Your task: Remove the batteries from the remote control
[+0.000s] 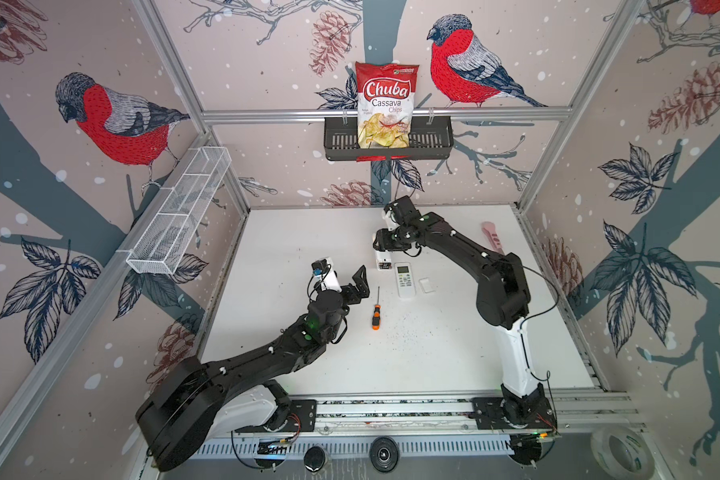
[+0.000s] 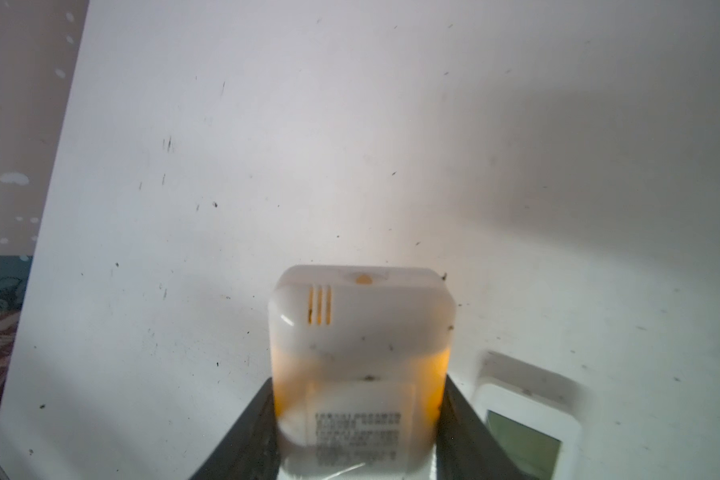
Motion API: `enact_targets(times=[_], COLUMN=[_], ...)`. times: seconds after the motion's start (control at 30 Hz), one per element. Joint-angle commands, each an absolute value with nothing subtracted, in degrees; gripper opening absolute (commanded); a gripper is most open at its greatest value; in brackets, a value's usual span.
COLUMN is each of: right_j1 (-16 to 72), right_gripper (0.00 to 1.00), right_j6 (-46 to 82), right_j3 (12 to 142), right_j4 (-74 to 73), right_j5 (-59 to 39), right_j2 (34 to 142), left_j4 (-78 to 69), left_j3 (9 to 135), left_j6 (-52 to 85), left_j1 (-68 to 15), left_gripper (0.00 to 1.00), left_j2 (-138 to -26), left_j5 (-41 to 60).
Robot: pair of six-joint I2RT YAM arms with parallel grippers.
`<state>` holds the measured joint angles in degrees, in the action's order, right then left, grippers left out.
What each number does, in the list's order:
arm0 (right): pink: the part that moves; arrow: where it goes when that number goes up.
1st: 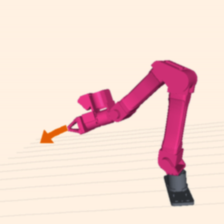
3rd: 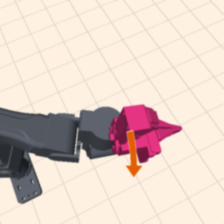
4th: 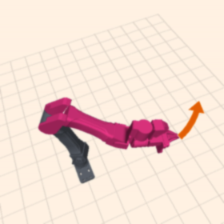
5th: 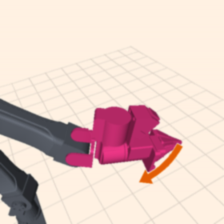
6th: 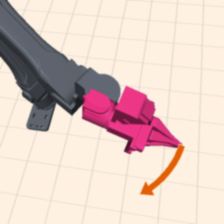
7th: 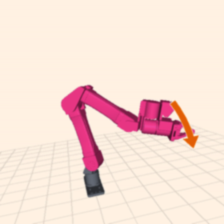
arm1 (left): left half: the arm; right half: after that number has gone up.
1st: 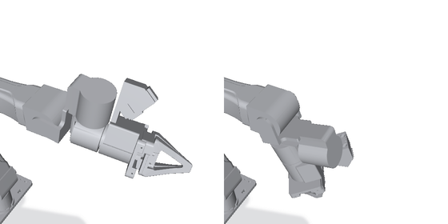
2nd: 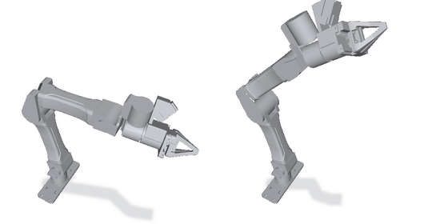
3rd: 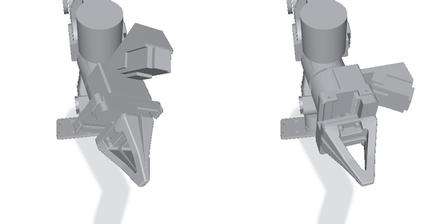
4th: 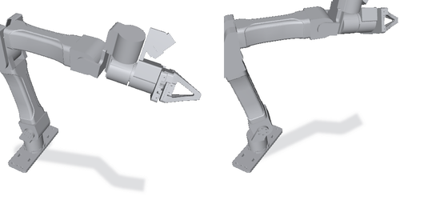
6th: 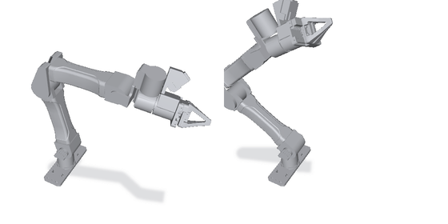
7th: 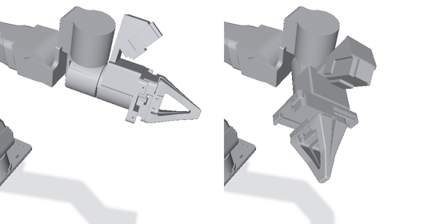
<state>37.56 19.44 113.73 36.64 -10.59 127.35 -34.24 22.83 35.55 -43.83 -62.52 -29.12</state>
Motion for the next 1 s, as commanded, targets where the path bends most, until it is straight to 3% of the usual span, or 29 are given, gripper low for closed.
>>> enact_targets(times=[0.0,0.43,0.97], right_j1=[40.2,48.4,51.1], right_gripper=[0.33,0.33,0.51], right_j6=[17.4,16.1,14.7], right_j3=[118.3,129.4,130.4], right_j4=[43.0,48.5,47.8], right_j5=[-7.1,-3.7,1.7], right_j2=[130.5,141.2,145.6], left_j4=[-29.3,-21.9,-22.3], left_j3=[18.9,13.2,10.6], left_j6=[38.9,39.3,39.7], left_j1=[-43.2,-42.4,-42.0], left_gripper=[0.97,0.97,0.96], left_j2=[-57.3,-44.1,-41.1], left_j5=[-31.6,-34.8,-34.5])
